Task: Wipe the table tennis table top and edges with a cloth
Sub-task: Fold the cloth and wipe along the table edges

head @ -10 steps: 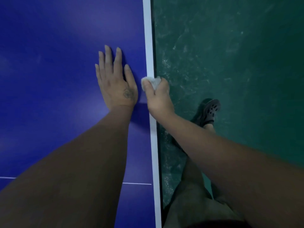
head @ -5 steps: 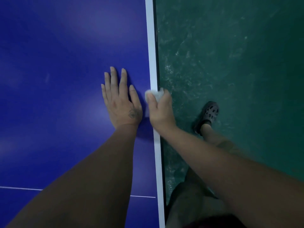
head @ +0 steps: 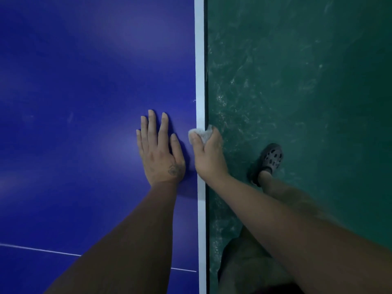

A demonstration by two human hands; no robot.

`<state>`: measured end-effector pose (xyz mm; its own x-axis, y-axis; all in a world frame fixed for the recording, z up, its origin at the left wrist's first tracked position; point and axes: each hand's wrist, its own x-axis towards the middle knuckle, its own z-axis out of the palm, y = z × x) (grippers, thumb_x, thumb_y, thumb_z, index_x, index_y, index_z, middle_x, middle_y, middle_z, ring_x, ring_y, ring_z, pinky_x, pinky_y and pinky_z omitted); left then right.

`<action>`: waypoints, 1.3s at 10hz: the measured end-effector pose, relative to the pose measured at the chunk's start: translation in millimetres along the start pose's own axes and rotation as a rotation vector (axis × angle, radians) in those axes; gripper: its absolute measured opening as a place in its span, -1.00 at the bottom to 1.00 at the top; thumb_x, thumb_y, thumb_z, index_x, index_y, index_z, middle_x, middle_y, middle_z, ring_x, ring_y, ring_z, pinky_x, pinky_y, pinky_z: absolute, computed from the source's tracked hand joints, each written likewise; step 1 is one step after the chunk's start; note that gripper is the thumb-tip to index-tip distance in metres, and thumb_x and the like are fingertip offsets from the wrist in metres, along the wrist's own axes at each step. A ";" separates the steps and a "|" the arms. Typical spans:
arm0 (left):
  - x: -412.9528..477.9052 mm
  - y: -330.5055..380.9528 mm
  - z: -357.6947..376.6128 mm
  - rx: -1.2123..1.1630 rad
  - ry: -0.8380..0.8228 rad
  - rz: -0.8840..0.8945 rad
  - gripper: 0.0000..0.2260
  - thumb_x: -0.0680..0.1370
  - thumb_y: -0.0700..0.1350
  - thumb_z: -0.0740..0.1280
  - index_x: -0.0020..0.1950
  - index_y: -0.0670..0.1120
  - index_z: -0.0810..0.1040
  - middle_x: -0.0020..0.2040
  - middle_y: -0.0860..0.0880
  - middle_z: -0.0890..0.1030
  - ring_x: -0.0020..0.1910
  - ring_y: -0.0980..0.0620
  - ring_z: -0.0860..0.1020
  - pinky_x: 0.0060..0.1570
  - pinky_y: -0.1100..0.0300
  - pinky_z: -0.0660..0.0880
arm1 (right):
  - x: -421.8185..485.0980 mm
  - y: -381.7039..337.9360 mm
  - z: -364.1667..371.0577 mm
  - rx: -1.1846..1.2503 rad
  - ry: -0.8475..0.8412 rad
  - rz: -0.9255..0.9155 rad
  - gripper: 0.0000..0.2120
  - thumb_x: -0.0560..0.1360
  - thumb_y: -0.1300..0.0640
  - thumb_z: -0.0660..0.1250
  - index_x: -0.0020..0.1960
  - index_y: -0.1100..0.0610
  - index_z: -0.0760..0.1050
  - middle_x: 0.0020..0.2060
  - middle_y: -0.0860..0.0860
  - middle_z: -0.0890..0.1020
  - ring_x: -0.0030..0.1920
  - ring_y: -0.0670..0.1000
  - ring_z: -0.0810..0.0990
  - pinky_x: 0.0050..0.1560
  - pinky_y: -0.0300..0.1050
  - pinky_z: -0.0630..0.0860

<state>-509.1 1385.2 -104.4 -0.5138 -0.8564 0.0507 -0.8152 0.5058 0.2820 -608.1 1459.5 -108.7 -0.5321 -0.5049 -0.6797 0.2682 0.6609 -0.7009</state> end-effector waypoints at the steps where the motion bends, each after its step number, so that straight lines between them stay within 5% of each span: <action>1: 1.3 -0.2 0.6 0.006 0.005 0.002 -0.53 0.77 -0.11 0.18 0.70 -0.10 0.33 0.74 -0.14 0.21 0.75 -0.14 0.09 0.71 -0.17 0.04 | 39.5 -28.8 -3.6 -0.002 0.000 0.003 -0.34 0.71 -0.21 0.21 0.59 0.24 0.23 0.48 0.18 0.42 0.41 0.17 0.48 0.27 -0.06 0.41; 2: -0.2 0.2 0.6 0.010 0.009 -0.007 -0.54 0.77 -0.11 0.19 0.69 -0.11 0.35 0.74 -0.14 0.23 0.75 -0.14 0.10 0.71 -0.17 0.05 | 104.3 -55.7 -7.1 -0.001 0.015 -0.041 -0.14 0.54 -0.55 0.08 0.33 0.23 0.44 0.18 0.10 0.55 0.07 0.10 0.60 -0.01 -0.01 0.54; 3: 1.6 1.2 2.2 -0.001 0.005 -0.008 -0.54 0.76 -0.12 0.20 0.68 -0.12 0.36 0.73 -0.14 0.23 0.75 -0.14 0.10 0.70 -0.19 0.07 | 145.8 -60.0 -3.3 -0.028 -0.011 -0.036 -0.25 0.44 -0.54 0.01 0.12 0.14 0.38 0.05 0.02 0.45 -0.09 0.05 0.48 -0.13 -0.06 0.46; 4: -0.2 2.1 0.7 -0.002 0.009 -0.021 -0.54 0.75 -0.13 0.22 0.66 -0.12 0.39 0.72 -0.15 0.26 0.74 -0.16 0.14 0.70 -0.22 0.09 | 86.9 -62.2 -12.3 -0.015 -0.012 -0.038 -0.44 0.66 -0.28 0.20 0.35 0.19 0.38 0.24 0.10 0.47 0.15 0.11 0.52 0.10 0.00 0.47; 5: 13.2 6.5 -0.1 -0.067 0.039 -0.055 -0.60 0.73 -0.14 0.24 0.59 -0.12 0.48 0.68 -0.14 0.35 0.71 -0.16 0.23 0.68 -0.22 0.16 | 32.1 -41.5 -17.7 -0.014 -0.091 0.025 -0.27 0.73 -0.16 0.20 0.70 0.21 0.03 0.65 0.15 0.21 0.60 0.12 0.28 0.51 0.01 0.31; 6: 70.1 18.4 5.3 -0.158 0.101 -0.043 -0.63 0.72 -0.17 0.27 0.54 -0.15 0.53 0.63 -0.14 0.43 0.67 -0.15 0.32 0.67 -0.17 0.22 | 36.5 -43.4 -14.3 -0.041 -0.070 0.058 -0.26 0.73 -0.17 0.19 0.71 0.20 -0.01 0.66 0.14 0.18 0.62 0.14 0.26 0.47 -0.02 0.31; 8: 221.9 45.6 37.7 0.034 0.172 -0.239 -0.51 0.76 0.11 0.10 0.68 0.01 0.39 0.72 -0.09 0.28 0.73 -0.14 0.18 0.70 -0.15 0.08 | 72.9 -63.6 -19.7 -0.043 -0.079 0.037 -0.24 0.72 -0.25 0.16 0.69 0.20 0.03 0.61 0.12 0.26 0.52 0.15 0.39 0.27 -0.05 0.35; 13: 238.7 49.9 44.1 0.141 0.133 -0.315 -0.50 0.76 0.10 0.13 0.72 0.07 0.31 0.75 -0.05 0.20 0.75 -0.10 0.10 0.70 -0.16 0.04 | 251.6 -210.1 -45.1 -0.005 0.104 -0.039 -0.46 0.72 -0.23 0.15 0.40 0.23 0.36 0.34 0.15 0.54 0.23 0.15 0.59 0.24 0.17 0.56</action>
<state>-684.2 1210.5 -120.5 -0.1998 -0.9738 0.1090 -0.9616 0.2162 0.1689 -834.5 1218.7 -122.6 -0.6226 -0.4697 -0.6259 0.2420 0.6450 -0.7249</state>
